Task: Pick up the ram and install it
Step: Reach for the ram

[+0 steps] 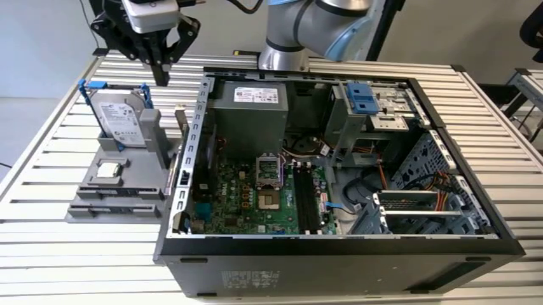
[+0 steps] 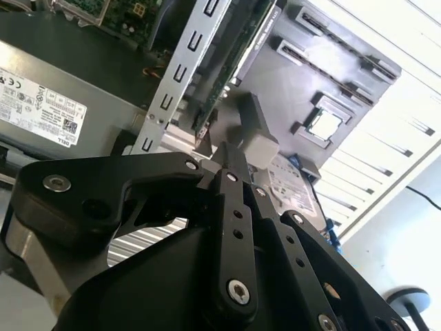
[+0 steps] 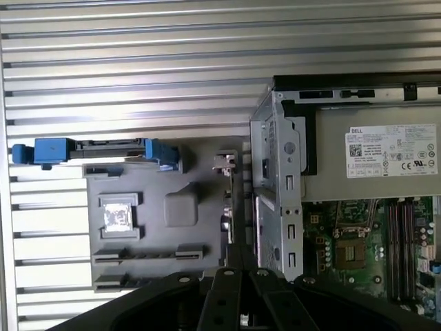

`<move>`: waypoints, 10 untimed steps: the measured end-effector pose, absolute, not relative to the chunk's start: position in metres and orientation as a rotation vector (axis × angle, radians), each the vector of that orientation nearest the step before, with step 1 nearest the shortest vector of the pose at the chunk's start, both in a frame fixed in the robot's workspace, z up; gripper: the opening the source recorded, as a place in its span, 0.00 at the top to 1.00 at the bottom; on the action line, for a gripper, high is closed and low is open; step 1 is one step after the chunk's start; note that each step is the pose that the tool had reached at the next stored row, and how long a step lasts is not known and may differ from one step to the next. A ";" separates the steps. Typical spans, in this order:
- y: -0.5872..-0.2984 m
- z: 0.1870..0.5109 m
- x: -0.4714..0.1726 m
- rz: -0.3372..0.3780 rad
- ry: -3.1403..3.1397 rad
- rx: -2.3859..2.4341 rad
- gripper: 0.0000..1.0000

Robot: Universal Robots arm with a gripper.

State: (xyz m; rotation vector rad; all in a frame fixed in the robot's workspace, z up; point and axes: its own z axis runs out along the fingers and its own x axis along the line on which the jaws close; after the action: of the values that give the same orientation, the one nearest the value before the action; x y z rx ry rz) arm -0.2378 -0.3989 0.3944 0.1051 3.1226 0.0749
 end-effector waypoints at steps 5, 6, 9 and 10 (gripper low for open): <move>-0.399 0.394 -0.250 0.075 3.123 0.100 1.00; -0.399 0.394 -0.252 0.075 3.123 0.099 1.00; -0.399 0.394 -0.259 0.075 3.123 0.097 1.00; -0.399 0.394 -0.261 0.075 3.123 0.096 1.00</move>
State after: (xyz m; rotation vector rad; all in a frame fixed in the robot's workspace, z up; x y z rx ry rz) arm -0.2615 -0.3989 0.3943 0.0962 3.1230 0.0750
